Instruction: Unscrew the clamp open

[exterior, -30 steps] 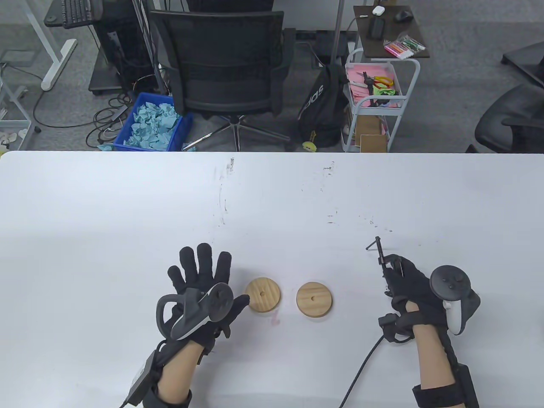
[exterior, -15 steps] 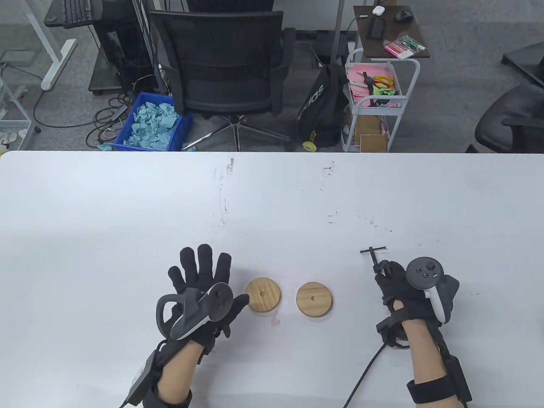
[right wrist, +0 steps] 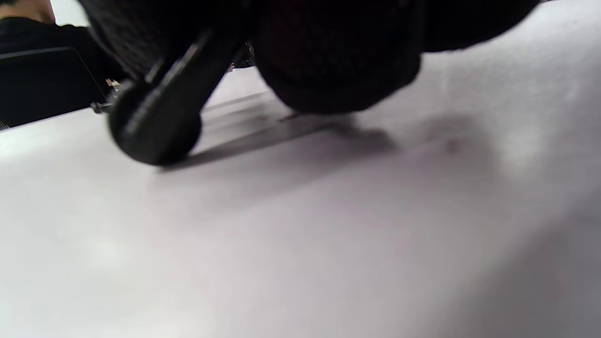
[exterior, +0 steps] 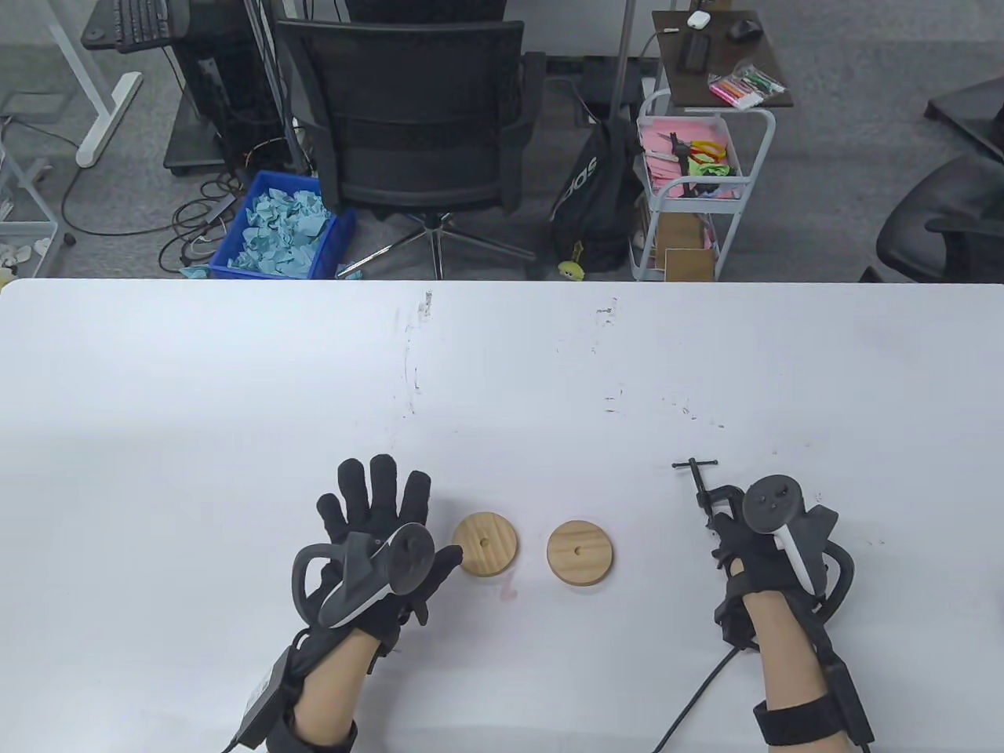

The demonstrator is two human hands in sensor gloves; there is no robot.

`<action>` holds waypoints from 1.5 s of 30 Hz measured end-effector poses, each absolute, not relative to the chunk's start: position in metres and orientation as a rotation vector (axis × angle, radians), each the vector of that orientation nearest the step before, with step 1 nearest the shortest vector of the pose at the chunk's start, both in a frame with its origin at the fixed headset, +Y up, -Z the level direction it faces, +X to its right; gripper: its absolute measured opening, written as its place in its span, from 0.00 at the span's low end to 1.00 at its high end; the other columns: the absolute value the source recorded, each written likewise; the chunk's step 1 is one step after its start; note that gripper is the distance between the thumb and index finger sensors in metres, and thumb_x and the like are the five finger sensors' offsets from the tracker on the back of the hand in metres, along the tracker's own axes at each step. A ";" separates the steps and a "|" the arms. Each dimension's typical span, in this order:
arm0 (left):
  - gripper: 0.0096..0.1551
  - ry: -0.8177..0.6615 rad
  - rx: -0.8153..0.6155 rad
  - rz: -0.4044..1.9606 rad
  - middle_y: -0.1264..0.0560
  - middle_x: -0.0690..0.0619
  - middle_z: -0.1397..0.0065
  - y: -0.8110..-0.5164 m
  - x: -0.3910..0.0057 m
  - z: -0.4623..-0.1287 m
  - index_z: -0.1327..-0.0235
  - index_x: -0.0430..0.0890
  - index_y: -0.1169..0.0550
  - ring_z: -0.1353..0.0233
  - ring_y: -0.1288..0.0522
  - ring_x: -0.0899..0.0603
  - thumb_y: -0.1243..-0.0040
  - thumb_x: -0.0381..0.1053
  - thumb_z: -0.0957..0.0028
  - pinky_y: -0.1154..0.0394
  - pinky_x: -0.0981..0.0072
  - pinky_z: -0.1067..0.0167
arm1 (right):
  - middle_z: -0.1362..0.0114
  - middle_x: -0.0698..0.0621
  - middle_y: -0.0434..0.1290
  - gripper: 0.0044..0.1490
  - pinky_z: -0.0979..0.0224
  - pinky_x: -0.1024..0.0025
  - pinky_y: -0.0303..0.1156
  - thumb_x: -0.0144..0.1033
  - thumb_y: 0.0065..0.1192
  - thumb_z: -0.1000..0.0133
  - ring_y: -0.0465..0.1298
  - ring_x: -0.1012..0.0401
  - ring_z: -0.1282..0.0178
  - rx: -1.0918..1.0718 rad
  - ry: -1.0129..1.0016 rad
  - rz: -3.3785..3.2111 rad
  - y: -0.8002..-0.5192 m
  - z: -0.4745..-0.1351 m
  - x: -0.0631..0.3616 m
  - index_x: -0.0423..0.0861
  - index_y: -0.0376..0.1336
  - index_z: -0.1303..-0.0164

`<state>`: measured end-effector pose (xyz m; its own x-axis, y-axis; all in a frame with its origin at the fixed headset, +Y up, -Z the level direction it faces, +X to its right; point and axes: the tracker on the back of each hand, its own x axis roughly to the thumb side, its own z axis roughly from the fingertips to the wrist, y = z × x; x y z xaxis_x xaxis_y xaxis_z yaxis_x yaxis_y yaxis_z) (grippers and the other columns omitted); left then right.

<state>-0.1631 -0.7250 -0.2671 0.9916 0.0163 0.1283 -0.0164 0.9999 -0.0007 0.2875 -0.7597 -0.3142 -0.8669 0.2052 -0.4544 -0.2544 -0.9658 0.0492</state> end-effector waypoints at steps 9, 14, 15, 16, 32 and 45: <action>0.58 -0.129 -0.001 0.016 0.59 0.40 0.14 -0.725 -0.163 -0.267 0.17 0.56 0.46 0.17 0.61 0.23 0.48 0.82 0.57 0.51 0.23 0.27 | 0.33 0.47 0.62 0.42 0.52 0.60 0.74 0.54 0.57 0.48 0.78 0.60 0.65 -0.729 0.250 2.959 -0.763 -0.316 0.285 0.49 0.53 0.25; 0.57 -0.131 -0.003 0.015 0.60 0.40 0.14 -0.725 -0.163 -0.267 0.17 0.56 0.47 0.17 0.61 0.23 0.48 0.82 0.56 0.51 0.23 0.27 | 0.32 0.46 0.62 0.44 0.51 0.59 0.73 0.55 0.58 0.50 0.78 0.59 0.64 -0.715 0.228 2.924 -0.760 -0.313 0.288 0.49 0.53 0.25; 0.58 -0.132 -0.003 0.015 0.60 0.40 0.14 -0.725 -0.163 -0.267 0.17 0.56 0.46 0.17 0.61 0.23 0.48 0.82 0.57 0.51 0.23 0.27 | 0.31 0.46 0.61 0.45 0.50 0.58 0.73 0.55 0.58 0.50 0.78 0.58 0.63 -0.702 0.243 2.910 -0.758 -0.311 0.288 0.49 0.52 0.24; 0.57 -0.131 -0.003 0.015 0.60 0.40 0.14 -0.725 -0.163 -0.267 0.17 0.56 0.47 0.17 0.61 0.23 0.48 0.82 0.57 0.51 0.23 0.27 | 0.28 0.44 0.58 0.47 0.47 0.56 0.72 0.56 0.57 0.50 0.78 0.56 0.58 -0.684 0.289 2.895 -0.754 -0.309 0.287 0.49 0.50 0.23; 0.64 -0.180 -0.049 0.026 0.65 0.42 0.14 -0.728 -0.161 -0.268 0.18 0.54 0.56 0.17 0.66 0.26 0.47 0.82 0.58 0.56 0.23 0.26 | 0.18 0.50 0.46 0.54 0.24 0.35 0.49 0.66 0.58 0.54 0.53 0.39 0.18 0.138 0.106 2.837 -0.732 -0.277 0.237 0.55 0.45 0.21; 0.69 -0.236 -0.119 -0.030 0.72 0.43 0.17 -0.734 -0.157 -0.270 0.21 0.58 0.61 0.19 0.70 0.23 0.43 0.85 0.64 0.60 0.21 0.27 | 0.16 0.53 0.36 0.65 0.25 0.28 0.33 0.84 0.52 0.63 0.38 0.40 0.13 0.489 0.284 2.863 -0.745 -0.267 0.186 0.63 0.37 0.20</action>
<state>-0.1565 -0.7341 -0.2699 0.9718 -0.0154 0.2351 0.0434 0.9925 -0.1144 0.1862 -0.7448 -0.2666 -0.9198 0.2490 0.3033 -0.1846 -0.9565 0.2258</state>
